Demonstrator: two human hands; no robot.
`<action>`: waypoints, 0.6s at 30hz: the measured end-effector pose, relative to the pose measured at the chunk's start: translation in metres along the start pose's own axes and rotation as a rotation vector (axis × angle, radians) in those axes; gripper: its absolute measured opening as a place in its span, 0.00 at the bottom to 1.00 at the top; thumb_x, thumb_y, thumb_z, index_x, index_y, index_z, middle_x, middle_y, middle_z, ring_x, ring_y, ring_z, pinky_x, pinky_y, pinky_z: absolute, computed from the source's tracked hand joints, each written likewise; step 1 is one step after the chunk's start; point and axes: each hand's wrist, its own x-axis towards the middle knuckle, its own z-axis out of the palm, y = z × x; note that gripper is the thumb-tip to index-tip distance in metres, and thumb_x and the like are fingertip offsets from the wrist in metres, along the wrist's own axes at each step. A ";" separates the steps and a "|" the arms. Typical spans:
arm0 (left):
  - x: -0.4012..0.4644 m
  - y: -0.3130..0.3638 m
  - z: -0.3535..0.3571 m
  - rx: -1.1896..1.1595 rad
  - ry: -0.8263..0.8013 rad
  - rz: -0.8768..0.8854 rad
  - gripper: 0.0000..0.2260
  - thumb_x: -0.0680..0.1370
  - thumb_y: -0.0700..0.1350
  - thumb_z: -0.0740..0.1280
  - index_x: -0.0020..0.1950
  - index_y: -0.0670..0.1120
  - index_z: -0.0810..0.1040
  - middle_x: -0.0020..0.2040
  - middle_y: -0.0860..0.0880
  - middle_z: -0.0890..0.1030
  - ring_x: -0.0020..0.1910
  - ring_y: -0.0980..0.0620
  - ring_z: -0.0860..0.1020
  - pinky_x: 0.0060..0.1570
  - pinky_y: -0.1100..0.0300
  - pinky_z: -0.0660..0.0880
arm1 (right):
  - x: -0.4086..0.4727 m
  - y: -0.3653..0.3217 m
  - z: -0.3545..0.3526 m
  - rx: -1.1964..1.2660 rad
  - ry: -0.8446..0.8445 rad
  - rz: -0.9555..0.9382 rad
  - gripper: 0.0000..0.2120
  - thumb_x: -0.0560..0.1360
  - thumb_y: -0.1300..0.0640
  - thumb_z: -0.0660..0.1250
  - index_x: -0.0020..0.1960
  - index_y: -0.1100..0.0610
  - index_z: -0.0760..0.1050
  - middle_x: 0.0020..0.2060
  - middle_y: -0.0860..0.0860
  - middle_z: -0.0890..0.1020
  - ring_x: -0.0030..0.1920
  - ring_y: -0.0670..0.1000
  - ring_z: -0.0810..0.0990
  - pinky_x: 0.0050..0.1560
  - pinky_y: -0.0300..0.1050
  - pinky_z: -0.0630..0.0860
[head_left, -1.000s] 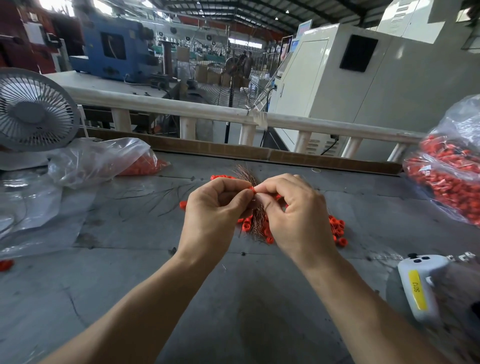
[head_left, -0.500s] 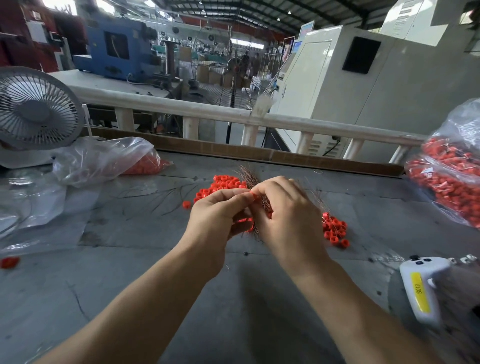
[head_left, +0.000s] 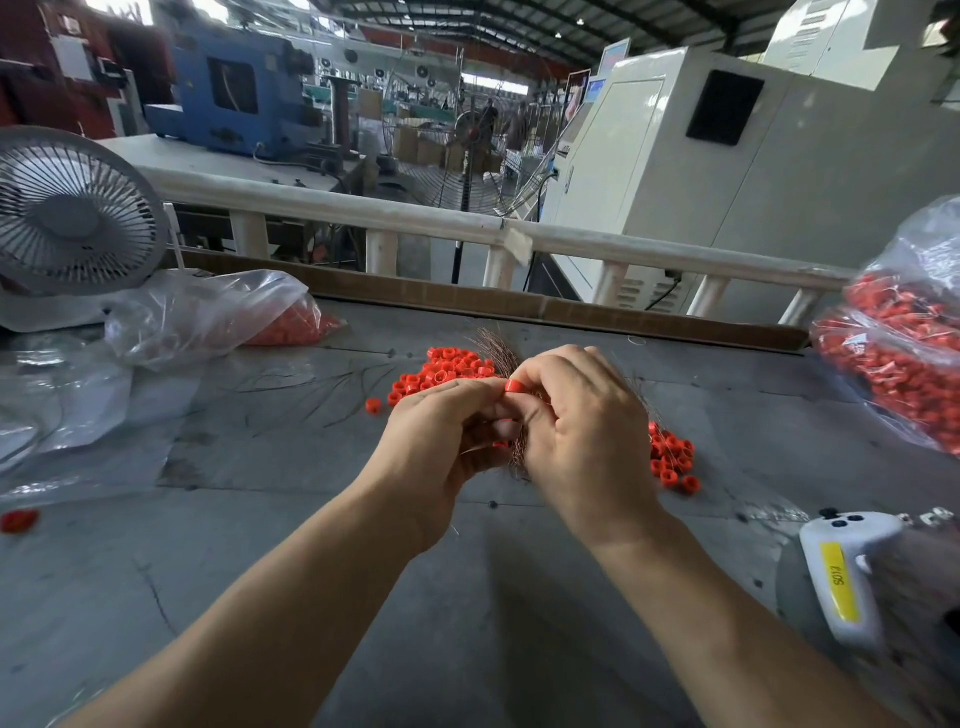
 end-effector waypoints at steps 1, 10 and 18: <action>0.000 0.001 0.000 0.004 -0.003 0.004 0.06 0.80 0.42 0.68 0.47 0.40 0.81 0.39 0.43 0.79 0.36 0.50 0.79 0.40 0.57 0.77 | 0.001 0.000 -0.001 0.007 0.002 -0.007 0.02 0.73 0.64 0.74 0.44 0.60 0.81 0.41 0.51 0.82 0.45 0.55 0.79 0.46 0.50 0.76; 0.003 0.003 -0.007 -0.038 -0.013 0.070 0.10 0.81 0.40 0.68 0.59 0.35 0.81 0.45 0.42 0.81 0.40 0.50 0.80 0.43 0.56 0.80 | 0.002 -0.004 -0.007 -0.024 -0.088 -0.020 0.04 0.77 0.57 0.73 0.52 0.53 0.82 0.42 0.47 0.80 0.42 0.51 0.80 0.40 0.51 0.79; 0.007 0.001 -0.009 -0.046 0.024 0.069 0.08 0.80 0.41 0.70 0.54 0.37 0.84 0.44 0.40 0.80 0.39 0.48 0.80 0.43 0.55 0.81 | 0.000 -0.001 -0.003 0.100 -0.153 0.010 0.08 0.78 0.57 0.74 0.56 0.55 0.81 0.49 0.47 0.82 0.48 0.46 0.80 0.48 0.38 0.77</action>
